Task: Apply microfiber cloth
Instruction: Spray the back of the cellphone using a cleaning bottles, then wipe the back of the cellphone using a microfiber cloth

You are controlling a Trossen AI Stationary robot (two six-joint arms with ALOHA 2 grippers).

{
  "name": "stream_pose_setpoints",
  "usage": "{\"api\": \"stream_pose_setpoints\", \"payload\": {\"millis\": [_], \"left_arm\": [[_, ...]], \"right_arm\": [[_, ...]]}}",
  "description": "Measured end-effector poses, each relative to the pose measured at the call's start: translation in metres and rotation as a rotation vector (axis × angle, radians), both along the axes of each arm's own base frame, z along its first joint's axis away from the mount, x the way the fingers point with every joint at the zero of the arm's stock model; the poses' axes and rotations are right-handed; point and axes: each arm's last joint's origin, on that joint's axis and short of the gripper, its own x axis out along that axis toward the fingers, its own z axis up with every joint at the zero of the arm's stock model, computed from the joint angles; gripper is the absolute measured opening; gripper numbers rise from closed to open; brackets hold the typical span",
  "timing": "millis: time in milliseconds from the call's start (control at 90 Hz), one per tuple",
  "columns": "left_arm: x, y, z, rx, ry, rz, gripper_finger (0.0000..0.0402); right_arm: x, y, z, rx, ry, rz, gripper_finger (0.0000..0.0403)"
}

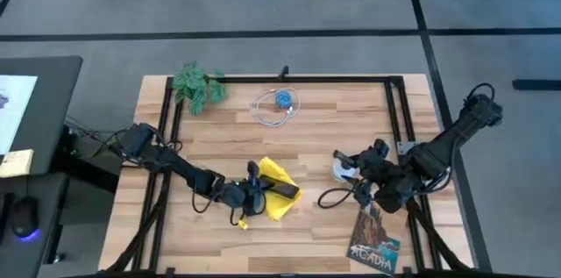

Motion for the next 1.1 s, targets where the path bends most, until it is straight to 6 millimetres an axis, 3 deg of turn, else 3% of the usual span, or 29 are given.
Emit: {"api": "stream_pose_setpoints", "payload": {"millis": [222, 400, 611, 778, 867, 989, 1100], "left_arm": [[0.000, -0.004, -0.008, -0.038, 0.038, 0.029, 0.0011], [0.000, -0.003, 0.015, -0.124, -0.038, 0.051, 0.0011], [-0.005, 0.000, 0.051, -0.233, -0.113, 0.056, 0.0011], [-0.007, 0.001, 0.055, -0.232, -0.119, 0.069, 0.0011], [-0.006, 0.001, 0.057, -0.258, -0.137, 0.087, 0.0011], [-0.007, 0.001, 0.056, -0.295, -0.144, 0.114, 0.0011], [-0.007, 0.001, 0.056, -0.344, -0.150, 0.139, 0.0011]], "right_arm": [[0.008, 0.006, -0.010, -0.040, 0.034, -0.002, 0.0286], [0.011, 0.008, -0.014, -0.065, 0.054, -0.007, 0.0286], [0.004, 0.005, 0.006, -0.062, 0.110, 0.055, 0.0286], [-0.003, 0.000, 0.022, -0.054, 0.218, 0.145, 0.0286], [-0.009, -0.002, 0.024, -0.019, 0.326, 0.198, 0.0286], [-0.016, -0.003, 0.024, 0.100, 0.398, 0.125, 0.0286], [-0.012, 0.012, 0.016, 0.217, 0.351, 0.119, 0.0286]]}}
